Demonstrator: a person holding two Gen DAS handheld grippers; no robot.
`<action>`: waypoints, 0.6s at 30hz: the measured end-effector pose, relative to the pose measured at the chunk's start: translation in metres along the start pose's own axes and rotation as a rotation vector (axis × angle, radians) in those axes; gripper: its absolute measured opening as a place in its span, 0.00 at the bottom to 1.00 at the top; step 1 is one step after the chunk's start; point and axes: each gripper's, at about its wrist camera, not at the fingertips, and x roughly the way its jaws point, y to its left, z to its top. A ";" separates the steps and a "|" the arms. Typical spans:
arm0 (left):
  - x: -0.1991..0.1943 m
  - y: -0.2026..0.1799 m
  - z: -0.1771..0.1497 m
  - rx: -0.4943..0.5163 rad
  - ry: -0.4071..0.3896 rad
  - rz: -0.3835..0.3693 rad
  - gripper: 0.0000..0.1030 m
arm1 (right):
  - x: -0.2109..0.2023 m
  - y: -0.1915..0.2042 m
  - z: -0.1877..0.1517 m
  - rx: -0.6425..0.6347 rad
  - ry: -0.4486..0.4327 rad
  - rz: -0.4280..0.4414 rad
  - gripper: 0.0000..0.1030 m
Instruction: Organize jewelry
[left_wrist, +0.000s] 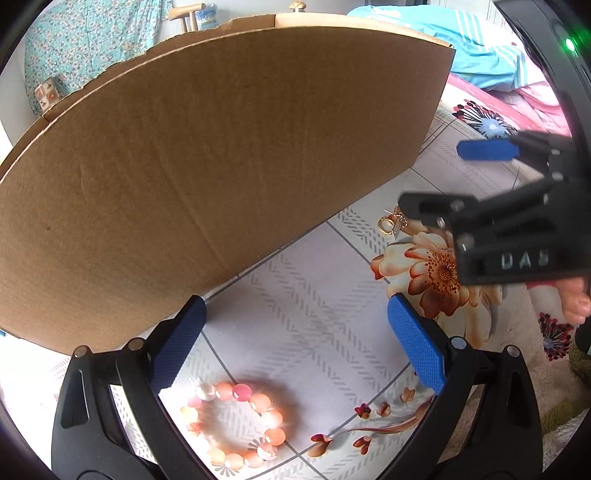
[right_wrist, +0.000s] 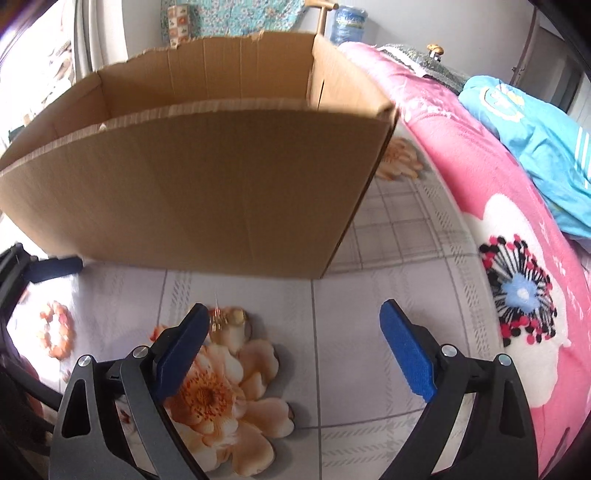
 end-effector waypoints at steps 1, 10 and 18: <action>0.000 -0.001 0.000 -0.001 0.000 0.001 0.93 | 0.001 0.001 0.001 -0.004 -0.001 -0.003 0.88; 0.001 -0.002 0.001 0.002 0.000 0.002 0.93 | 0.006 0.005 -0.006 -0.027 0.036 -0.006 0.88; 0.001 -0.004 0.001 0.002 0.002 0.003 0.93 | 0.002 0.004 -0.019 -0.007 0.048 0.000 0.88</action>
